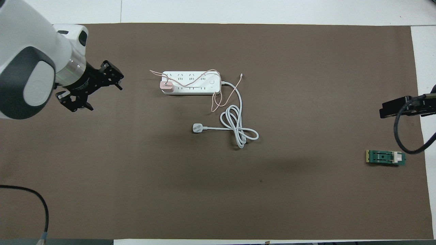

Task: Unplug charger and place it aside
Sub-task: 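Reach the left gripper to the charger while the right gripper approaches the strip, then grasp the charger with the left gripper while the right gripper grips the strip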

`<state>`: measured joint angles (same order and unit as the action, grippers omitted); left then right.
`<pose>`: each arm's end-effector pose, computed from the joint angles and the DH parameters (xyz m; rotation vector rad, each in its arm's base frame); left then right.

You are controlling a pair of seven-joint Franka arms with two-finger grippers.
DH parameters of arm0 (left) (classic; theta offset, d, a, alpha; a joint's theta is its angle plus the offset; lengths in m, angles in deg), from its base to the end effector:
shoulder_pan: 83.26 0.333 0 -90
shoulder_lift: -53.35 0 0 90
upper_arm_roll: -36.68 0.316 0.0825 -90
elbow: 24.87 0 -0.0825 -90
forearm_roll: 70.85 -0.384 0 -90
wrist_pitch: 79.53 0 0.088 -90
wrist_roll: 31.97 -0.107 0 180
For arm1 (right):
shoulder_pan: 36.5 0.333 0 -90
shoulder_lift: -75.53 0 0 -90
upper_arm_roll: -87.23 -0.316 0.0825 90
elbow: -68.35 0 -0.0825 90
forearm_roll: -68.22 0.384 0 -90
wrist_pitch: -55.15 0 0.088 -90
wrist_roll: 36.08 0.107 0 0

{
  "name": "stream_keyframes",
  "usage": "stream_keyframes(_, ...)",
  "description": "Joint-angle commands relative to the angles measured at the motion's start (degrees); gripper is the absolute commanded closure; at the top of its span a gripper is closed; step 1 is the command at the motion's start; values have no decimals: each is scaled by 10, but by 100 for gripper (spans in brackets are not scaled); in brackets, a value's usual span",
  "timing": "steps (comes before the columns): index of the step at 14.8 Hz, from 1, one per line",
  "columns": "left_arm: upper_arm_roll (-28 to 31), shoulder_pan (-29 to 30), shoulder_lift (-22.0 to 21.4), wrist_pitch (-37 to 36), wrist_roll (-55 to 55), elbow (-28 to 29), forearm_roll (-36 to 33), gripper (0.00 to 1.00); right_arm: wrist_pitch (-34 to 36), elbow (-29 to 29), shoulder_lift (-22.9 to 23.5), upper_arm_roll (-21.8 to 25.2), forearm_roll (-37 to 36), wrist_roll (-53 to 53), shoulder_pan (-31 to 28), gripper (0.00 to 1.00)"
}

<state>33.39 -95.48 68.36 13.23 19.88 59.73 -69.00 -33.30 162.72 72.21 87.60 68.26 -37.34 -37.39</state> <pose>0.6057 -0.1674 0.5177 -2.9514 -0.9761 0.1949 0.5324 -0.0117 0.6178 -3.1387 0.0000 0.0712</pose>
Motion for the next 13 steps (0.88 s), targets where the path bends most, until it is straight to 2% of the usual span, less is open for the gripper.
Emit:
stream_keyframes(1, 9, -23, 68, 32, 125, -52, -3, 0, -32, 36, -8, -3, 13, 87, 30, 0)
stream_keyframes(4, 11, -40, 160, 39, 263, -134, -7, 0, -49, 37, 31, -3, 89, 242, 61, 0)
stream_keyframes(6, 10, -44, 175, 78, 352, -141, -7, 0, -77, 34, 66, -3, 136, 320, 76, 0)
stream_keyframes(9, 11, -54, 174, 142, 478, -103, -10, 0, -117, 15, 118, -3, 197, 452, 112, 0)
stream_keyframes(12, 10, -76, 164, 200, 495, -36, -24, 0, -191, -2, 182, -3, 284, 567, 152, 0)
stream_keyframes(13, 10, -76, 164, 210, 495, -30, -25, 0, -203, -21, 217, -3, 321, 606, 163, 0)
